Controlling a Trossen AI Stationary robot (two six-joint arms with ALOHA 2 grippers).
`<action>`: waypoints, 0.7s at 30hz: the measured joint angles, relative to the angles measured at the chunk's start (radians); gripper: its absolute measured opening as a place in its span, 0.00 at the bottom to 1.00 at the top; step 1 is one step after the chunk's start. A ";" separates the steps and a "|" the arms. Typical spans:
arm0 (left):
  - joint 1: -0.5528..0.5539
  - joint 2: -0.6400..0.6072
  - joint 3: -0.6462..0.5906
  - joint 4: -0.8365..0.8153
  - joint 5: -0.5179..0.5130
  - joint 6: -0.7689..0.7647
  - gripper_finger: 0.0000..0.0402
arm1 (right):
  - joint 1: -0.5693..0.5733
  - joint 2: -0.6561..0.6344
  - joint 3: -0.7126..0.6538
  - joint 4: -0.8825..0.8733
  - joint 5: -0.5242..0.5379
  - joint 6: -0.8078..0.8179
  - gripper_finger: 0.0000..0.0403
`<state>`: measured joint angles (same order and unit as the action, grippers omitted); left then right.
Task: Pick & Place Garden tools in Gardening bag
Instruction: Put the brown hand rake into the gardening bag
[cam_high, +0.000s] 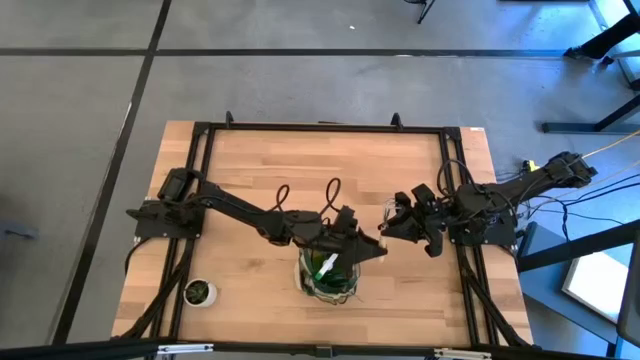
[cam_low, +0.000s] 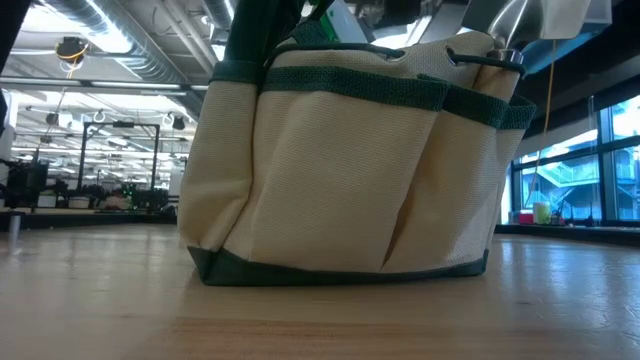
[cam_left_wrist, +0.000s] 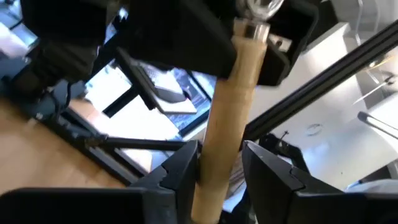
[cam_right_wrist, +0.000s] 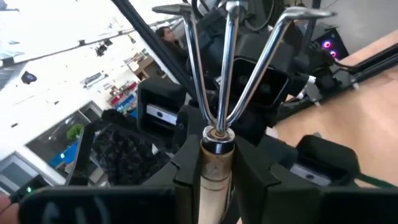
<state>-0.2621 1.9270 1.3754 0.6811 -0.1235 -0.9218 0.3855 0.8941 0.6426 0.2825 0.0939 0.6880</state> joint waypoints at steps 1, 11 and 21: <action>-0.003 0.000 0.000 -0.013 -0.001 -0.001 0.31 | 0.001 -0.006 0.000 -0.012 0.000 0.000 0.15; -0.009 -0.015 -0.002 -0.073 0.025 -0.005 0.29 | 0.001 -0.034 0.000 -0.078 -0.049 -0.023 0.15; -0.026 -0.125 -0.003 -0.230 0.045 0.027 0.29 | 0.040 -0.037 -0.001 -0.312 -0.162 -0.068 0.15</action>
<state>-0.2882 1.8024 1.3727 0.4515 -0.0785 -0.8951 0.4256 0.8566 0.6415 -0.0290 -0.0681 0.6202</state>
